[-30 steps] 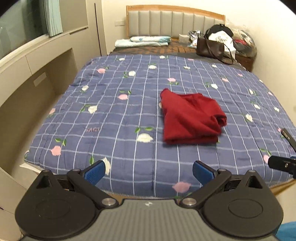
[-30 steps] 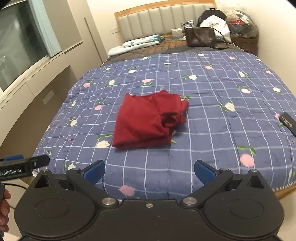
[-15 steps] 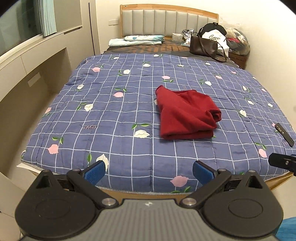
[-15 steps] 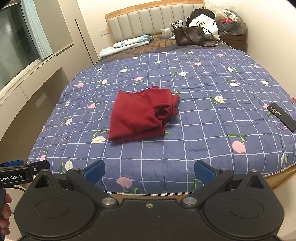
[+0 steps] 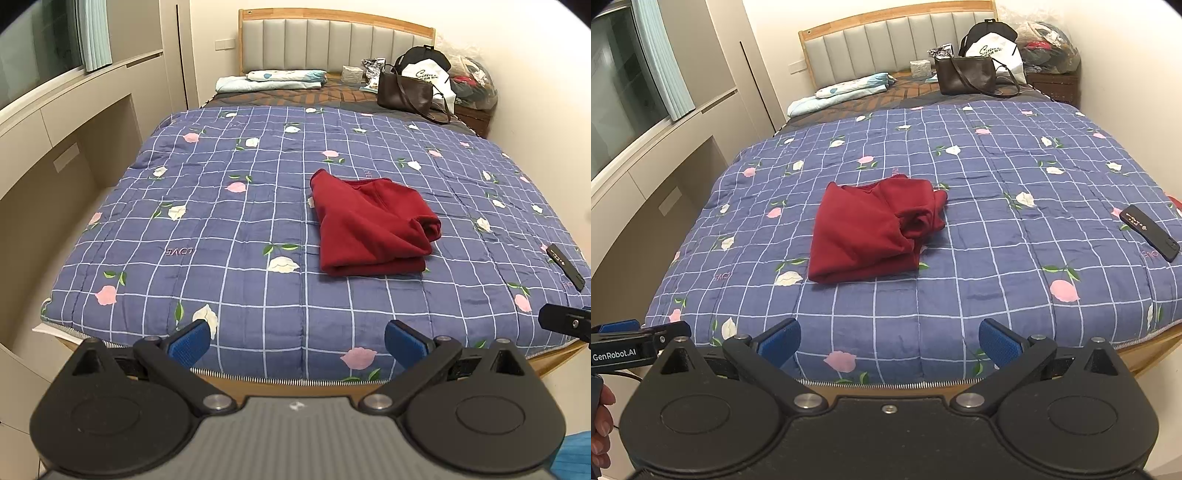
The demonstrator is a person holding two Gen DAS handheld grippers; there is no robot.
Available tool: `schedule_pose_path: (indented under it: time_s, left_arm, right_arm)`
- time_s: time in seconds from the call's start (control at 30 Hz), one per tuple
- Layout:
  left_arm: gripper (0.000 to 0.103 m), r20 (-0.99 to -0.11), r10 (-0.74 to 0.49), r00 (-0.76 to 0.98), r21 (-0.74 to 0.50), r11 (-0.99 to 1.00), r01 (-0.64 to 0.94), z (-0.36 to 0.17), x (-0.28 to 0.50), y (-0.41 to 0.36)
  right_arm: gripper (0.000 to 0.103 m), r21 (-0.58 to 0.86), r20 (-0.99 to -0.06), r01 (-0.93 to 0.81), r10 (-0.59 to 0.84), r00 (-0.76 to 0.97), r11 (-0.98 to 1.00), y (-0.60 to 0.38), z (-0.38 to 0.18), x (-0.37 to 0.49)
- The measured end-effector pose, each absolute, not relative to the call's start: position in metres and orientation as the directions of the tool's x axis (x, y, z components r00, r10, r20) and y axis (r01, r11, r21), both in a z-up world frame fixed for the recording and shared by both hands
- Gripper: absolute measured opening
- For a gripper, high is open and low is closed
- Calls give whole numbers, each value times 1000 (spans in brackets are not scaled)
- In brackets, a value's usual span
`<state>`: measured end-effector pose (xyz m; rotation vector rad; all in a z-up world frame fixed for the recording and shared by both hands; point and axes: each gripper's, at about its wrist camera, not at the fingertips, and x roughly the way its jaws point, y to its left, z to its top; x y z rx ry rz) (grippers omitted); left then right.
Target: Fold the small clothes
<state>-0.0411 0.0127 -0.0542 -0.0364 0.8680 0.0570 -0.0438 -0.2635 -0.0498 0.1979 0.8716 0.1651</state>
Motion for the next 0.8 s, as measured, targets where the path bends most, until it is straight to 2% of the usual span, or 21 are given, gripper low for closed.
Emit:
schedule_pose_path:
  time_s: [0.8]
  left_arm:
    - [103, -773, 48, 633, 0, 997, -76, -57, -31, 14]
  right_arm:
    - [102, 244, -746, -60, 227, 626, 968, -264, -52, -37]
